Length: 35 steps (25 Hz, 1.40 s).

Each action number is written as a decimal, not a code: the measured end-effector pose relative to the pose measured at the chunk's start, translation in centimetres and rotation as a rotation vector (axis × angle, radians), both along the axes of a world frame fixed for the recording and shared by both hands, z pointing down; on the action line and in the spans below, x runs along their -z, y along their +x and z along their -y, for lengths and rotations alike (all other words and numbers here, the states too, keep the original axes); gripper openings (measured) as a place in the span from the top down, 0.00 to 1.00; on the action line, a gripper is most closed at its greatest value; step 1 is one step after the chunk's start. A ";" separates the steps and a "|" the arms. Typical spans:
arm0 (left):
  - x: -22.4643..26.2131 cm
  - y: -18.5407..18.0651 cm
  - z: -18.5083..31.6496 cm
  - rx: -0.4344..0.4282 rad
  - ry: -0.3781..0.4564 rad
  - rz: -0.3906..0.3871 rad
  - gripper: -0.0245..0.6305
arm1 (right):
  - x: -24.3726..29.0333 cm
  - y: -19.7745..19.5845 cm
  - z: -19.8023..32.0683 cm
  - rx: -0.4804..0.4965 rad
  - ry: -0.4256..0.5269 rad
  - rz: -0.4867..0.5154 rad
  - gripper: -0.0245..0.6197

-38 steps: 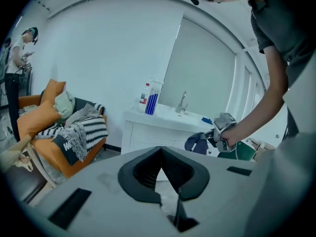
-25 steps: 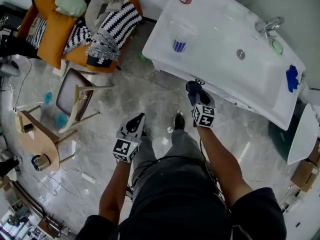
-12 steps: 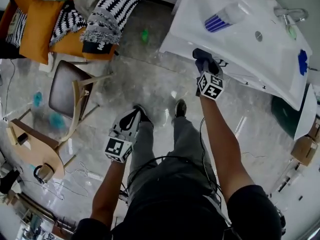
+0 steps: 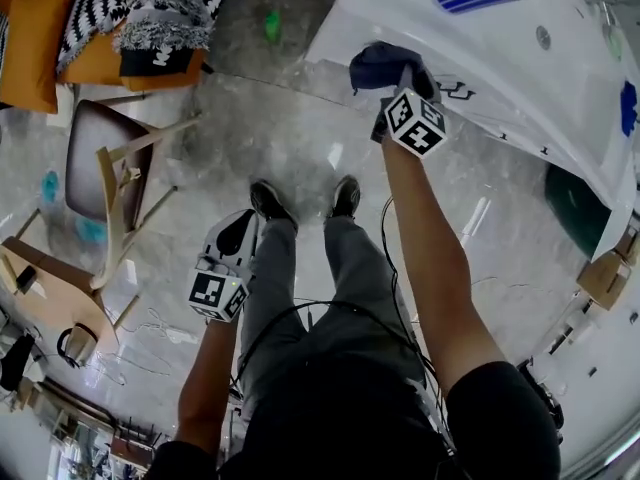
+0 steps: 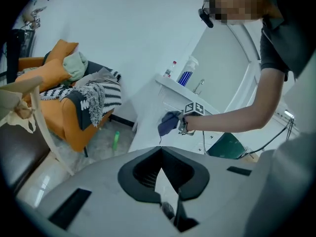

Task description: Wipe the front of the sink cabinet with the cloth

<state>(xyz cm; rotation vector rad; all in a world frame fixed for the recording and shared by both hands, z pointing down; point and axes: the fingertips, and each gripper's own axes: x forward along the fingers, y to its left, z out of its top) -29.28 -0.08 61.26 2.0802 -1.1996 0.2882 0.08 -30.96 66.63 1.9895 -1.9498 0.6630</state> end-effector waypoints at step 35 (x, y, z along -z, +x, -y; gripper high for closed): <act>-2.1 3.9 4.4 -0.008 0.000 -0.039 0.96 | -8.6 -6.5 1.8 -0.016 -0.253 0.208 0.89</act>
